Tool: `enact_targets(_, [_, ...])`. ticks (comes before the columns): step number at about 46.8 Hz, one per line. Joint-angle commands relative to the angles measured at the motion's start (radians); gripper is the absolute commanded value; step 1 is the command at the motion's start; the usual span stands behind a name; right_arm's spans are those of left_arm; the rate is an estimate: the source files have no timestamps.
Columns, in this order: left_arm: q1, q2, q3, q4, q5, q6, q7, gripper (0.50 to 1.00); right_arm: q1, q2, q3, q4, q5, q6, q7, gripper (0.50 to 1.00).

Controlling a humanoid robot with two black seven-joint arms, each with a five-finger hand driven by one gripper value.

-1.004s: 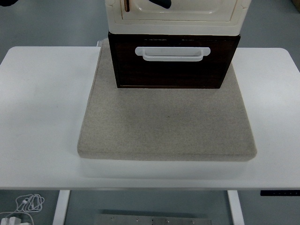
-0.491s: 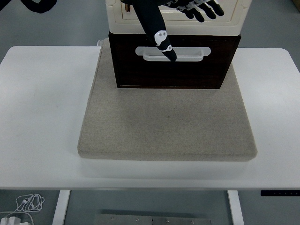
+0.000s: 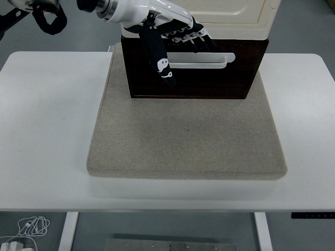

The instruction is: Open the drawer under the combination cabinet

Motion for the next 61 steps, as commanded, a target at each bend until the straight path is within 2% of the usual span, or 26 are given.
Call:
enact_targets(1, [-0.009, -0.003, 0.014, 0.021, 0.002, 0.005, -0.001, 0.975, 0.0, 0.0, 0.0, 0.0, 0.0, 0.0, 0.0, 0.928])
enact_targets(11, [-0.042, -0.067, 0.077, 0.105, 0.025, 0.002, -0.001, 0.973, 0.0, 0.0, 0.0, 0.0, 0.0, 0.0, 0.0, 0.928])
enact_targets(36, [-0.037, -0.187, 0.106, 0.239, 0.086, 0.004, 0.004, 0.971, 0.0, 0.0, 0.0, 0.0, 0.0, 0.0, 0.0, 0.928])
enact_targets(48, [-0.034, -0.205, 0.131, 0.252, 0.1, 0.008, 0.007, 0.971, 0.0, 0.0, 0.0, 0.0, 0.0, 0.0, 0.0, 0.928])
enact_targets(61, [-0.037, -0.21, 0.168, 0.265, 0.103, 0.05, 0.008, 0.971, 0.0, 0.0, 0.0, 0.0, 0.0, 0.0, 0.0, 0.928])
